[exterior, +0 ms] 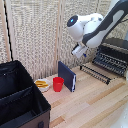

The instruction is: With care, position your gripper close to the oven tray handle. Make sure to grip the handle tightly. Delicately and attentively pull the tray out from the oven.

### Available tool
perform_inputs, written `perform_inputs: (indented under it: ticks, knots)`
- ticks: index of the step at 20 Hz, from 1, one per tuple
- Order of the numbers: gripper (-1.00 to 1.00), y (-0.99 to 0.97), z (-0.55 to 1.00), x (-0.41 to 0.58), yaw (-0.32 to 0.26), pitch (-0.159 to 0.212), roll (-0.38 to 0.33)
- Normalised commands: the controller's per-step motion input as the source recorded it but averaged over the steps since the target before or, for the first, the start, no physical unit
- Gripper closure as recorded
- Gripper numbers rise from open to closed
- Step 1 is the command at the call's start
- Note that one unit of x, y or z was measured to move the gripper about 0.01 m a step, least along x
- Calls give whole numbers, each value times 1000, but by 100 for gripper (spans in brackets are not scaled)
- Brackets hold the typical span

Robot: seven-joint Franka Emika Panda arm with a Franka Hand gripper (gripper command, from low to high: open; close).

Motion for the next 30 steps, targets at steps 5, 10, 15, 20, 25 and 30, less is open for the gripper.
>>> perform_inputs:
  ticks: [5,10,15,20,25,30]
  knots:
    - [-100,-492,-219,17,123,0,-234]
    - [-100,-588,-229,0,72,0,-188]
    - [-100,-605,-309,1,66,0,-140]
    - [-100,-645,-240,0,74,0,-77]
    - [-100,-674,-22,0,30,-1,-50]
    - [-100,-621,0,0,2,0,-65]
